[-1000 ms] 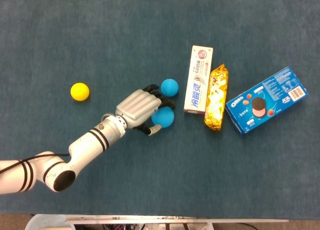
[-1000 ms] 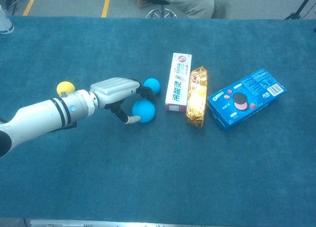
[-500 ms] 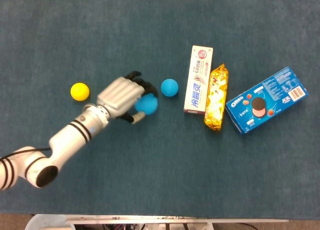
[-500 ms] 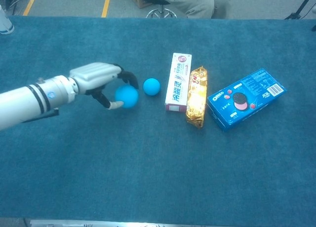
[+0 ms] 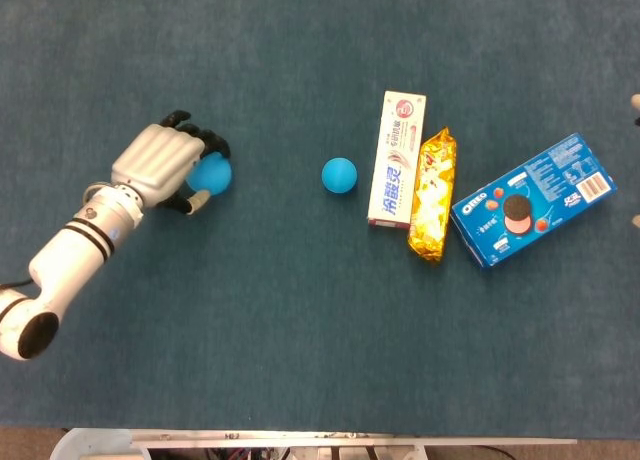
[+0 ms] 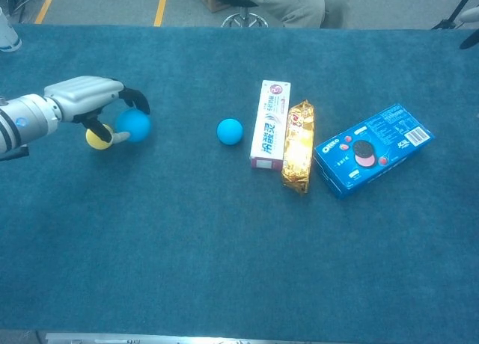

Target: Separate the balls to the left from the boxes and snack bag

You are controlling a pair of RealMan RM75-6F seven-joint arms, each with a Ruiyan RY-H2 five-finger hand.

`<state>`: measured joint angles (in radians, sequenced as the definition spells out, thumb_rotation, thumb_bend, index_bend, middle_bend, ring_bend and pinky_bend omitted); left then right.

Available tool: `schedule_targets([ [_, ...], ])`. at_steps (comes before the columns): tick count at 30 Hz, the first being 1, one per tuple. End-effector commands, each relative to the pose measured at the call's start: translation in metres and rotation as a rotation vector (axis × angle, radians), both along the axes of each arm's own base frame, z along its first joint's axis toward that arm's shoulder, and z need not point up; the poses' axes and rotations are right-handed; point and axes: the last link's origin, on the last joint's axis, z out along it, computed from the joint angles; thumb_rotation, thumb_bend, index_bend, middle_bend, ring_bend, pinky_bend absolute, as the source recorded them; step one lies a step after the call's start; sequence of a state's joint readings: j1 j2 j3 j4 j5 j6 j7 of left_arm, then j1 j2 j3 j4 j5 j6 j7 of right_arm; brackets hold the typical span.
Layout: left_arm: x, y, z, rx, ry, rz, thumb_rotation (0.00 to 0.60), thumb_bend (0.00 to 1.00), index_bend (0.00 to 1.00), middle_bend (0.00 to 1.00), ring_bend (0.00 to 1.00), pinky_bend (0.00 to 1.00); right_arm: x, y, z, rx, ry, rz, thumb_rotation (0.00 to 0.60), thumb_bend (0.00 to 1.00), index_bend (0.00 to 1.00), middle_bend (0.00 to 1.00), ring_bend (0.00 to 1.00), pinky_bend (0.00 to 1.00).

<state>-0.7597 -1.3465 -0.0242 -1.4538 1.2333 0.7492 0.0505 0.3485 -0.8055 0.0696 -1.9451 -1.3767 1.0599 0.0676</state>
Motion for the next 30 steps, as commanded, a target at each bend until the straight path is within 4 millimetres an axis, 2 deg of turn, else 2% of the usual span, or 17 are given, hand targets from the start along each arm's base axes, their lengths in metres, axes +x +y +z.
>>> schedule_targets([
  [1, -0.009, 0.003, 0.002, 0.009, 0.022, 0.016, 0.6, 0.37, 0.28, 0.36, 0.23, 0.09, 0.0, 0.001, 0.0, -0.001, 0.001, -0.001, 0.6, 0.0, 0.02, 0.23, 0.14, 0.27],
  [6, -0.012, 0.005, 0.003, 0.01, 0.001, 0.049, 0.6, 0.37, 0.24, 0.3, 0.22, 0.09, 0.0, 0.001, 0.001, -0.004, 0.004, -0.004, 0.6, 0.0, 0.02, 0.23, 0.14, 0.27],
  [9, -0.009, 0.004, 0.003, -0.005, -0.019, 0.062, 0.6, 0.37, 0.16, 0.2, 0.14, 0.09, 0.001, 0.001, 0.001, -0.004, 0.004, -0.004, 0.6, 0.0, 0.02, 0.23, 0.14, 0.27],
  [11, -0.006, 0.003, 0.002, -0.01, -0.027, 0.056, 0.6, 0.37, 0.13, 0.17, 0.12, 0.09, 0.001, 0.001, 0.001, -0.004, 0.004, -0.003, 0.6, 0.0, 0.02, 0.23, 0.14, 0.27],
  [20, 0.016, 0.004, -0.001, -0.022, -0.094, 0.04, 0.6, 0.37, 0.13, 0.15, 0.12, 0.09, 0.0, 0.0, 0.001, -0.004, 0.001, -0.005, 0.6, 0.0, 0.02, 0.23, 0.14, 0.27],
  [30, 0.064, 0.001, -0.024, -0.081, -0.162, -0.032, 0.6, 0.37, 0.17, 0.19, 0.12, 0.09, 0.0, 0.0, -0.001, 0.001, -0.002, -0.004, 0.6, 0.0, 0.02, 0.23, 0.14, 0.27],
])
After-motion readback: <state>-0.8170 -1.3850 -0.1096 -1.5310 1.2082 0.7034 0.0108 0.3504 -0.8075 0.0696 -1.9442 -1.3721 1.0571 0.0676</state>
